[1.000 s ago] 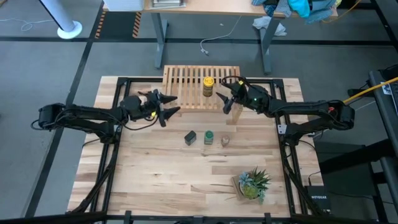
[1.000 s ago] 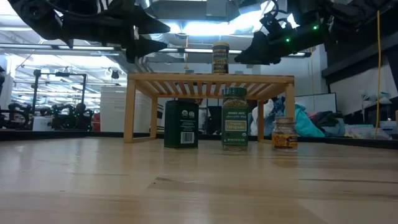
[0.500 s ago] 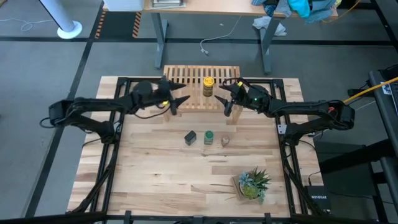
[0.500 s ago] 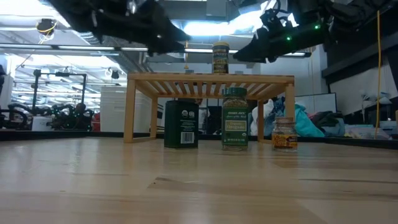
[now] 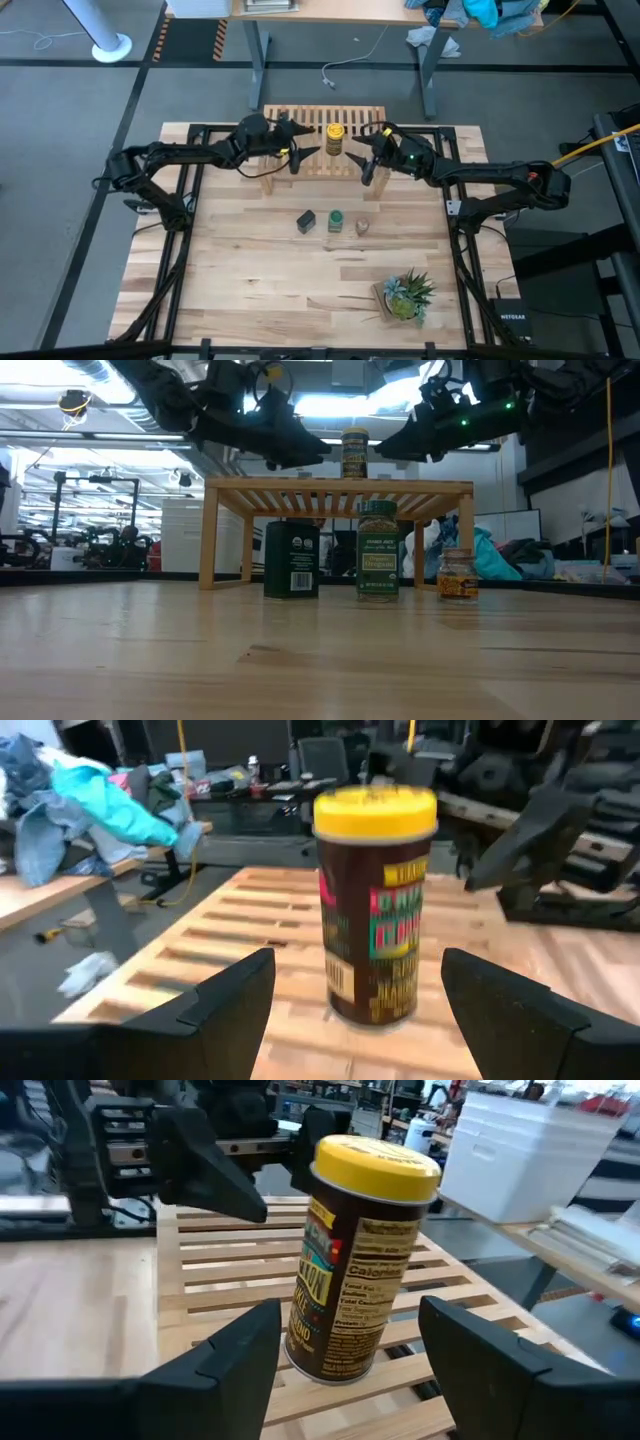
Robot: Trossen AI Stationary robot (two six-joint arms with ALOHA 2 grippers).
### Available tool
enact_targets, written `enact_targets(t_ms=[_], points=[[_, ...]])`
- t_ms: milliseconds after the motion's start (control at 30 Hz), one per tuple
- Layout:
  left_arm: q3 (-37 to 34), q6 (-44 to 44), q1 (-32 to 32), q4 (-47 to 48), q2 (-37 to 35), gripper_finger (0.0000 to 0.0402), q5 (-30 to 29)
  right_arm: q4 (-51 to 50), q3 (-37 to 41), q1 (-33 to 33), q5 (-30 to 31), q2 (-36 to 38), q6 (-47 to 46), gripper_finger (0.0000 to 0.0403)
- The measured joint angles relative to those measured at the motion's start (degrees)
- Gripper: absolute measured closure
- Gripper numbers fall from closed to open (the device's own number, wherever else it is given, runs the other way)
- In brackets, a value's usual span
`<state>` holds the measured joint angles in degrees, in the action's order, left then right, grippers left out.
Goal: Shelf spices
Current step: Remove the yellow seasoning from the shelf
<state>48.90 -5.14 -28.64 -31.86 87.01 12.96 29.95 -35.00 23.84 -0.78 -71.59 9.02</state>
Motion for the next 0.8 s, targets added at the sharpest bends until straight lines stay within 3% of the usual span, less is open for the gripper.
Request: enact_targets(t_ms=[267, 800], points=[[3.96, 0.39, -0.77, -0.16, 2.23, 0.0123, 7.15, 0.07, 0.00, 3.85, -4.56, -0.02, -3.24, 0.0160], [9.15, 0.63, -0.55, -0.15, 9.94, 0.0123, 7.49, -0.08, 0.02, 3.95, -7.04, -0.04, -4.26, 0.0160]])
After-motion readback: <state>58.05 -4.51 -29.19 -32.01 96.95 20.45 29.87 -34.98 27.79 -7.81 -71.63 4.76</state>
